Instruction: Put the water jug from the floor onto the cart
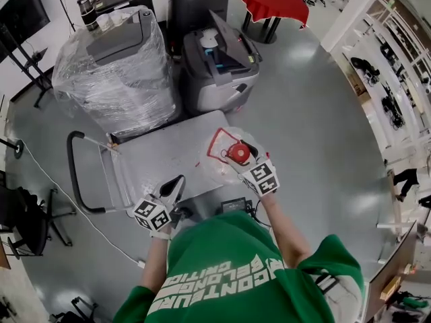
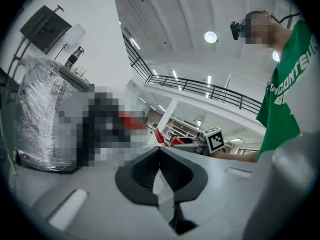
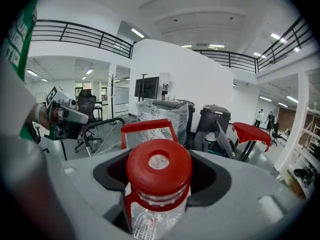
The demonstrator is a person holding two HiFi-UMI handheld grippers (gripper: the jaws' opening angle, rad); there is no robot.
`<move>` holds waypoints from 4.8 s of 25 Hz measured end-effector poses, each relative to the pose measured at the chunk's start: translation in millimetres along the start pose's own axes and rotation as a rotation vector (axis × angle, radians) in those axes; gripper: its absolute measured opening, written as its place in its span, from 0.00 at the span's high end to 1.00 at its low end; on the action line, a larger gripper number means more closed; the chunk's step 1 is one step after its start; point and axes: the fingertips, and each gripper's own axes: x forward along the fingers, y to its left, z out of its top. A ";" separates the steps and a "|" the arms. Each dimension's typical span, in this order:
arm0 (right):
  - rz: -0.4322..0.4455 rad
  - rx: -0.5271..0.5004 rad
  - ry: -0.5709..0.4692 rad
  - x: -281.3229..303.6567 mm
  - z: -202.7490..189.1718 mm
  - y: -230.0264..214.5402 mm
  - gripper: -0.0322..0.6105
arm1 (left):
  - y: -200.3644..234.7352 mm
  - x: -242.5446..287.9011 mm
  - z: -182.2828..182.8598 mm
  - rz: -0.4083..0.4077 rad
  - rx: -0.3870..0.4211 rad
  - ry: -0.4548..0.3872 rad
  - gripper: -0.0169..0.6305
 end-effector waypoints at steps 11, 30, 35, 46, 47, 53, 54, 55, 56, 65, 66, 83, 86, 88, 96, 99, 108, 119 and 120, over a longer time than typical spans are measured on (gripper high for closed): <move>-0.015 0.023 0.015 31.9 22.8 36.4 0.48 | 24.0 -27.5 21.1 -0.049 -0.002 -0.012 0.96; 0.143 0.019 0.089 123.7 4.6 70.6 0.48 | 72.2 -47.6 18.1 0.056 -0.059 0.005 0.96; 0.176 0.013 0.129 143.7 -7.0 59.7 0.48 | 82.4 -35.8 26.6 0.083 -0.051 0.006 0.96; 0.236 -0.069 0.257 177.0 -44.4 43.7 0.48 | 94.9 -12.2 32.5 0.138 -0.072 0.014 0.96; 0.240 -0.076 0.269 180.3 -48.3 41.8 0.48 | 96.4 -11.2 32.8 0.143 -0.075 0.015 0.96; 0.253 -0.067 0.324 195.6 -69.2 29.4 0.48 | 102.1 -4.9 33.3 0.167 -0.086 0.024 0.96; 0.258 -0.063 0.333 197.9 -74.0 28.9 0.48 | 102.1 -3.9 32.1 0.171 -0.089 0.027 0.96; 0.263 -0.060 0.342 200.4 -78.9 28.6 0.48 | 101.9 -2.7 30.5 0.174 -0.092 0.031 0.96; 0.268 -0.058 0.350 203.1 -83.5 28.4 0.48 | 101.6 -1.5 28.9 0.176 -0.095 0.035 0.96; 0.321 -0.072 0.446 234.0 -124.9 36.2 0.48 | 97.6 8.0 18.9 0.198 -0.116 0.067 0.96; 0.325 -0.075 0.457 237.2 -129.1 37.1 0.48 | 97.9 8.0 18.9 0.203 -0.119 0.067 0.96; 0.400 -0.166 0.668 294.2 -218.2 35.2 0.48 | 106.1 19.5 23.1 0.288 -0.149 0.040 0.96; 0.409 -0.165 0.698 302.5 -231.2 37.4 0.48 | 104.9 25.2 22.8 0.287 -0.155 0.044 0.96; 0.402 -0.162 0.724 307.2 -242.0 36.5 0.48 | 103.3 28.4 23.1 0.284 -0.159 0.046 0.96; 0.347 -0.091 0.834 304.1 -285.2 33.8 0.48 | 104.7 28.6 21.8 0.304 -0.175 0.048 0.96; 0.365 -0.059 0.845 302.3 -288.4 40.7 0.47 | 105.2 29.0 22.4 0.308 -0.175 0.045 0.96; 0.455 -0.123 0.920 300.2 -293.0 63.7 0.44 | 101.1 30.3 24.3 0.287 -0.157 0.037 0.96; 0.315 0.008 0.826 281.3 -252.4 38.2 0.44 | 92.2 7.6 28.0 0.237 -0.116 0.001 0.96; 0.321 0.024 0.783 281.4 -244.0 40.2 0.44 | 90.9 5.2 26.6 0.231 -0.115 -0.001 0.96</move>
